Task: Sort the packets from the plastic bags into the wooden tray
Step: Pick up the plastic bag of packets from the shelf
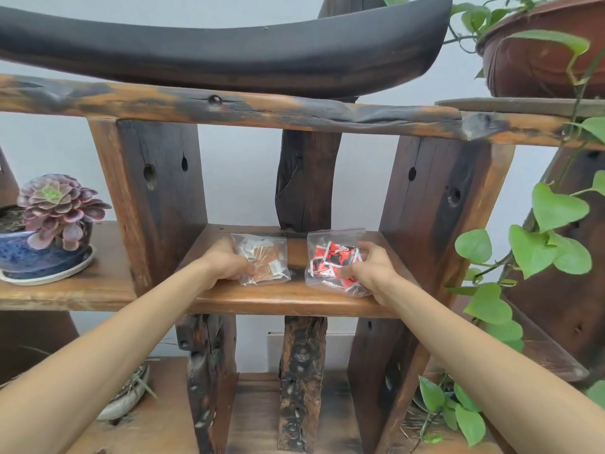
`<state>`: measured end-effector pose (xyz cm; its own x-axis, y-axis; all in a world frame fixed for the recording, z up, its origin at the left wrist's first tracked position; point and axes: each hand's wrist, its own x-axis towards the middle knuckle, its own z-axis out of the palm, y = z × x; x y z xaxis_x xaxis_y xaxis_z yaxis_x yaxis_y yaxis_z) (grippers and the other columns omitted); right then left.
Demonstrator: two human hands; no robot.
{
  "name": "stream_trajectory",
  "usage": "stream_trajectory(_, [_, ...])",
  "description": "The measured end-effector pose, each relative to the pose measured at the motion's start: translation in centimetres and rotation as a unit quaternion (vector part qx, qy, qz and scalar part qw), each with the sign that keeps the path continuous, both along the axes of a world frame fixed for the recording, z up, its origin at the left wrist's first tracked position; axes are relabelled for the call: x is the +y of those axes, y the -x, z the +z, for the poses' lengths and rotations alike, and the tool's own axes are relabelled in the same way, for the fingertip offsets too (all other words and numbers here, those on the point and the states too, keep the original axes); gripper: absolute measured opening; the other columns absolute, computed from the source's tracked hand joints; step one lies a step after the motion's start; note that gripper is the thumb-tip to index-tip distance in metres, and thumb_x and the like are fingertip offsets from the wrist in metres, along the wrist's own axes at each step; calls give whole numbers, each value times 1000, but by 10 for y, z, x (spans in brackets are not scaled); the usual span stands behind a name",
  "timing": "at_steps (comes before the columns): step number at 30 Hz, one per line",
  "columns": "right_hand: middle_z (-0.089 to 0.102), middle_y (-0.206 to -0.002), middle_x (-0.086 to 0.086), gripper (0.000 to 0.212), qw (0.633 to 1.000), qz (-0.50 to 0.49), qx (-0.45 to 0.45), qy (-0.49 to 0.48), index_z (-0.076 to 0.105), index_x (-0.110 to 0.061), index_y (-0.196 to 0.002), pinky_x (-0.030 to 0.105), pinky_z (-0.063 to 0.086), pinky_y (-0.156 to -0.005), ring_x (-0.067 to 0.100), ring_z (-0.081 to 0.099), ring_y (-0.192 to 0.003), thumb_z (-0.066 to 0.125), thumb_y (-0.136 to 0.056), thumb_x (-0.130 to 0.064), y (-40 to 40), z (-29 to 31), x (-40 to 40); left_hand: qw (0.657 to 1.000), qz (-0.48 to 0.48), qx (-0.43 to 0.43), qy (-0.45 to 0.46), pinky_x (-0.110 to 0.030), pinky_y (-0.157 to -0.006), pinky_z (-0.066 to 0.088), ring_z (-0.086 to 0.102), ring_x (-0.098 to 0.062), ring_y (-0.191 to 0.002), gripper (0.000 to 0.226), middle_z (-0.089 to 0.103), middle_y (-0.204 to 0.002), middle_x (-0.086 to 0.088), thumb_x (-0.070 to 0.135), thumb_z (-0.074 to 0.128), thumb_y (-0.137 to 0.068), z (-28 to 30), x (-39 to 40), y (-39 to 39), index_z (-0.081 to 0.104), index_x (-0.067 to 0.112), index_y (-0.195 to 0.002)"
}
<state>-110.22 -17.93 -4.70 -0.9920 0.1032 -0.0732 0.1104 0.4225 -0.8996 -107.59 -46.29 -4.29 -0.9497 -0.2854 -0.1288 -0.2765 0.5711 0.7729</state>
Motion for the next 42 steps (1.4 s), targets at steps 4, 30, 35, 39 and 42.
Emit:
stream_trajectory(4, [62,-126,-1,70,997,3,35,75,47,-28,-145,20,55,-58,11,65,-83,82,-86,-12,-3,-3,-3,999,-35,-3,-7,-26,-68,50,62,-14,-91,59,62,-103,1,20,86,-77,-2,6,3,47,21,-122])
stream_trajectory(30, [65,-123,-1,65,974,72,49,210,51,-25,-138,23,59,-66,11,68,-95,81,-84,-5,0,-2,-107,989,15,69,-131,-31,-74,48,63,-16,-87,39,74,-99,-5,47,63,-95,5,-2,-3,72,10,-98])
stream_trajectory(35, [65,-112,-2,54,992,77,103,3,49,-21,-142,27,55,-83,14,64,-97,71,-93,-29,4,-8,-96,998,40,51,-18,-32,-69,45,63,-24,-72,32,59,-65,-4,46,73,-85,0,-2,3,64,22,-66])
stream_trajectory(39, [56,-145,8,51,969,76,183,-147,48,-22,-147,41,49,-106,26,58,-127,49,-102,-45,9,-11,-93,982,46,135,124,-40,-108,41,46,-33,-136,33,47,-146,-13,39,60,-95,0,6,4,63,16,-117])
stream_trajectory(42, [33,-166,3,54,935,142,243,-217,33,-27,-159,41,31,-121,25,35,-151,36,-107,-41,12,-16,-97,959,-70,198,188,-44,-124,15,16,-27,-155,49,14,-170,-1,39,38,-106,0,12,7,40,26,-153])
